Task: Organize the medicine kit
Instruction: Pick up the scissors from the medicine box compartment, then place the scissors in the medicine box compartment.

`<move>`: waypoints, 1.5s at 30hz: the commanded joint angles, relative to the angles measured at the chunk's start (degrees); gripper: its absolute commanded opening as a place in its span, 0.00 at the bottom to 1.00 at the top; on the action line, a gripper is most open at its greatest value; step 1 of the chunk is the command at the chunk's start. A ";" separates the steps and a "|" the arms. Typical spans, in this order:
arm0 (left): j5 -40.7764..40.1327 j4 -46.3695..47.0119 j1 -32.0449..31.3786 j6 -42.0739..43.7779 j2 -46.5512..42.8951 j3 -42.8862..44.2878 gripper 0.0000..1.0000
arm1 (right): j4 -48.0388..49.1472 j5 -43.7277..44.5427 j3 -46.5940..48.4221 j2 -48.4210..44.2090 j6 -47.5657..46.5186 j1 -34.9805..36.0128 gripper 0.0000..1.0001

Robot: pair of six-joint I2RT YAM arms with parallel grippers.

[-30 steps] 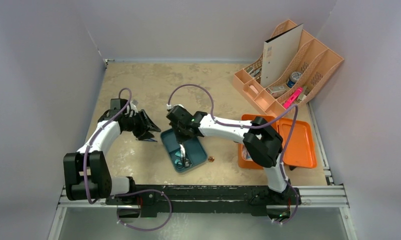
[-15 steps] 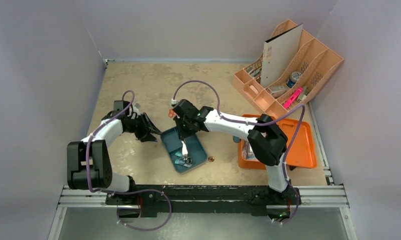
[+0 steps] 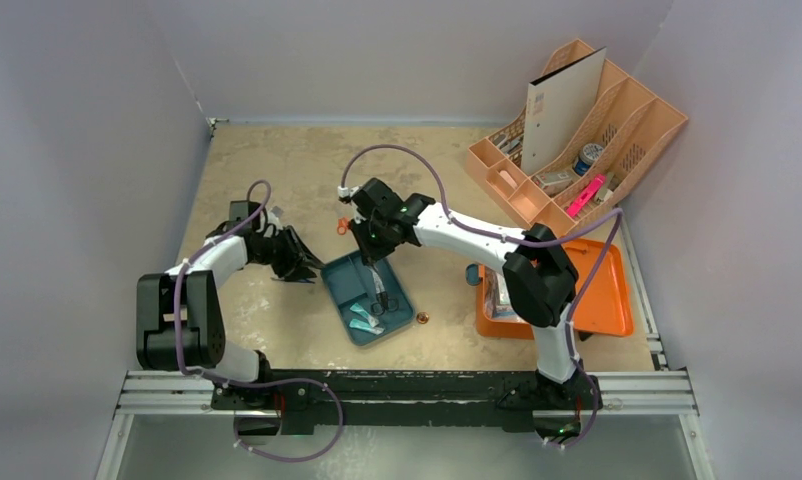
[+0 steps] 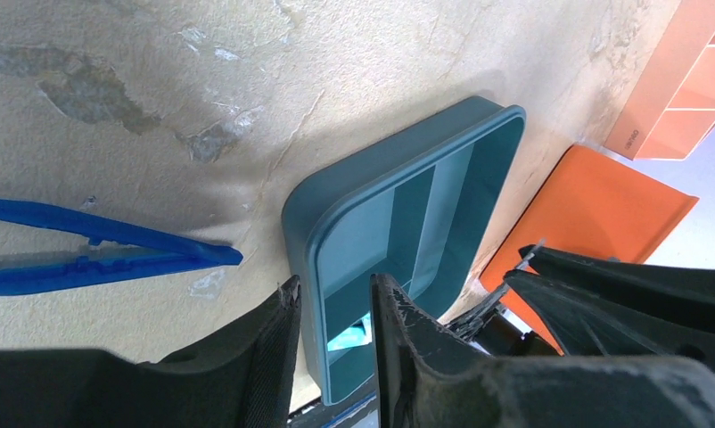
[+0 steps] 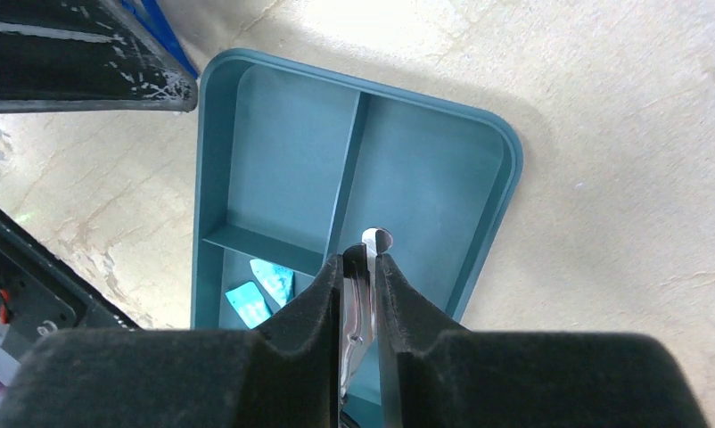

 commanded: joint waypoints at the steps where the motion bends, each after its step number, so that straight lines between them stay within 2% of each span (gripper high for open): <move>1: 1.98 1.73 0.34 -0.31 1.79 2.06 0.30 | -2.86 -0.54 2.77 1.89 -5.80 0.04 0.14; 11: 2.28 2.14 0.34 -0.19 3.18 3.05 0.28 | -2.06 -0.07 4.16 6.59 -7.24 -0.05 0.15; 19: 2.46 1.72 0.34 0.52 5.29 5.11 0.25 | 3.07 1.15 3.16 8.69 -3.77 -0.05 0.16; 27: 2.59 1.05 0.34 0.59 6.70 8.19 0.24 | 5.03 7.13 3.23 9.44 -0.53 -0.05 0.22; 33: 0.55 -1.49 0.34 0.81 4.23 12.00 0.33 | 3.33 9.16 4.97 9.54 -0.12 -0.14 0.28; 38: -1.64 -3.78 0.34 3.08 1.44 13.98 0.39 | 2.02 8.12 4.26 6.07 0.01 -0.16 0.35; 45: -5.52 -4.63 0.33 7.98 -4.40 11.99 0.42 | 1.66 5.72 2.00 -0.51 0.58 -0.38 0.38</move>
